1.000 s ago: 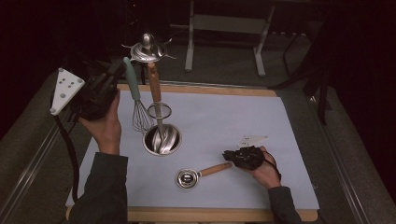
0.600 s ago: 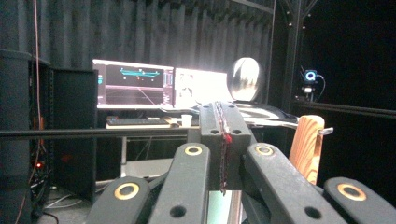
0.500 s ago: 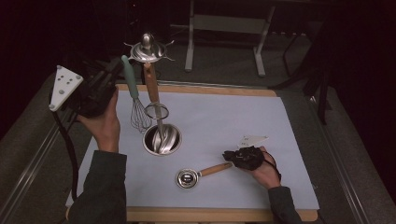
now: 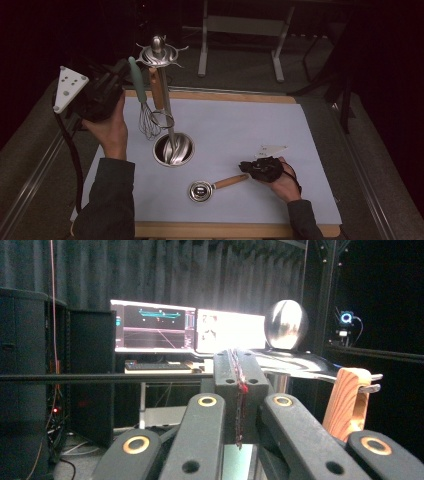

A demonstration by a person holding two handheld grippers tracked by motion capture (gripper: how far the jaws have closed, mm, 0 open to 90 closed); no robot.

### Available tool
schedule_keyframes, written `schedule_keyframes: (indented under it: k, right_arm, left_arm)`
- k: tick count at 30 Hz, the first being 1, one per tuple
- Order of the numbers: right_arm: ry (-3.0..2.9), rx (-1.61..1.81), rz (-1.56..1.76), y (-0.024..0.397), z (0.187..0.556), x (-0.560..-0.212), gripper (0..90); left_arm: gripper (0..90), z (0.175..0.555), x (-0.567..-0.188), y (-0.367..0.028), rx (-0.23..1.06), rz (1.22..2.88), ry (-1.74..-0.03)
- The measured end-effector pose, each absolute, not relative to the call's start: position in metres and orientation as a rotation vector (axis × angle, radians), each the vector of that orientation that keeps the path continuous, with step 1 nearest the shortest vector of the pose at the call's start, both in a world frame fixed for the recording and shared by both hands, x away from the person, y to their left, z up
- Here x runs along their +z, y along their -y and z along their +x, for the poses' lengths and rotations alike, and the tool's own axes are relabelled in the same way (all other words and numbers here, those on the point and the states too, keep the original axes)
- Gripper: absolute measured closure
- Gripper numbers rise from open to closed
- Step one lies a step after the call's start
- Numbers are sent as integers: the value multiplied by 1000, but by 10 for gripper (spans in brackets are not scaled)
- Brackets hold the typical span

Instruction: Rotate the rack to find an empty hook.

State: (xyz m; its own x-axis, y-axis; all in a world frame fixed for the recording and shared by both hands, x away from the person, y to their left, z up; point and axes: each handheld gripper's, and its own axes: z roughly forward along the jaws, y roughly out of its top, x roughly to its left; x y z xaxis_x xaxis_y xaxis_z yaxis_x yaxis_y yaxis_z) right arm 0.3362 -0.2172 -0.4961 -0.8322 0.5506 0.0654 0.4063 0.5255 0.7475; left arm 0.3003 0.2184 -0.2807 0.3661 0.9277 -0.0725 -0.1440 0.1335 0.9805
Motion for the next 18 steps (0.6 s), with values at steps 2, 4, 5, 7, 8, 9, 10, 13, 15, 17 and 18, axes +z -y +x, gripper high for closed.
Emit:
schedule_keyframes:
  k: [2, 4, 5, 7, 8, 9, 10, 13, 15, 17, 18]
  right_arm:
    - [-2583, 1195, 822, 218, 336, -496, 804]
    - [-2582, 1195, 824, 218, 336, -496, 804]
    - [-2582, 1195, 824, 218, 336, -496, 804]
    - [-2583, 1194, 824, 218, 337, -496, 805]
    - [-2583, 1194, 824, 218, 337, -496, 805]
    - [-2583, 1194, 824, 218, 337, -496, 805]
    - [-2583, 1194, 823, 218, 337, -496, 806]
    - [-2581, 1195, 823, 218, 337, -497, 806]
    - [-2582, 1193, 825, 219, 337, -497, 806]
    - [-2582, 1194, 823, 219, 337, -497, 806]
    - [-2582, 1194, 824, 219, 337, -497, 806]
  left_arm:
    - [900, 301, -281, -219, 940, 1162, -872]
    - [900, 303, -281, -219, 935, 1158, -875]
    - [900, 303, -281, -220, 935, 1156, -878]
    - [900, 305, -281, -220, 932, 1155, -880]
    - [900, 306, -281, -220, 930, 1154, -883]
    - [900, 306, -281, -221, 929, 1153, -886]
    - [900, 307, -281, -221, 930, 1153, -887]
    - [900, 310, -280, -221, 935, 1152, -902]
    - [900, 312, -280, -223, 934, 1150, -915]
    - [900, 314, -281, -224, 932, 1152, -923]
    - [900, 314, -281, -224, 930, 1151, -922]
